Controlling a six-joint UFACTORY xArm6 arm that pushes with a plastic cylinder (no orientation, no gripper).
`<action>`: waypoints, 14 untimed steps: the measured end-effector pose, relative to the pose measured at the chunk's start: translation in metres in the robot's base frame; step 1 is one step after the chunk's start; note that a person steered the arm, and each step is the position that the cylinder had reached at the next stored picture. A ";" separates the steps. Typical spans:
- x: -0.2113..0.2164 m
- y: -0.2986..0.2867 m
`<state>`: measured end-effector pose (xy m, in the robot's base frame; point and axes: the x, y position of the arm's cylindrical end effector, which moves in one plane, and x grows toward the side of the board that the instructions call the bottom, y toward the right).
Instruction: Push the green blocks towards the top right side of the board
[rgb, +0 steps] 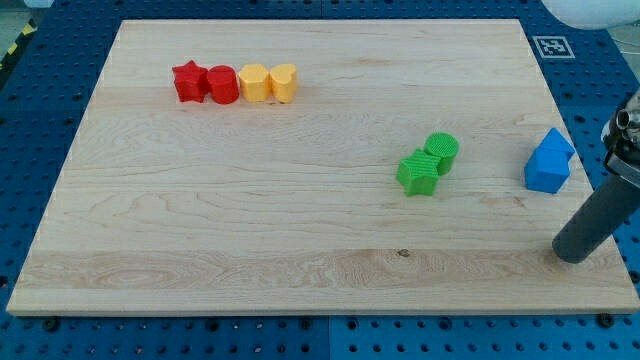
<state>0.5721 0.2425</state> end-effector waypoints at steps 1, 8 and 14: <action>0.000 -0.009; -0.066 -0.171; -0.099 -0.110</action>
<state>0.4728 0.1320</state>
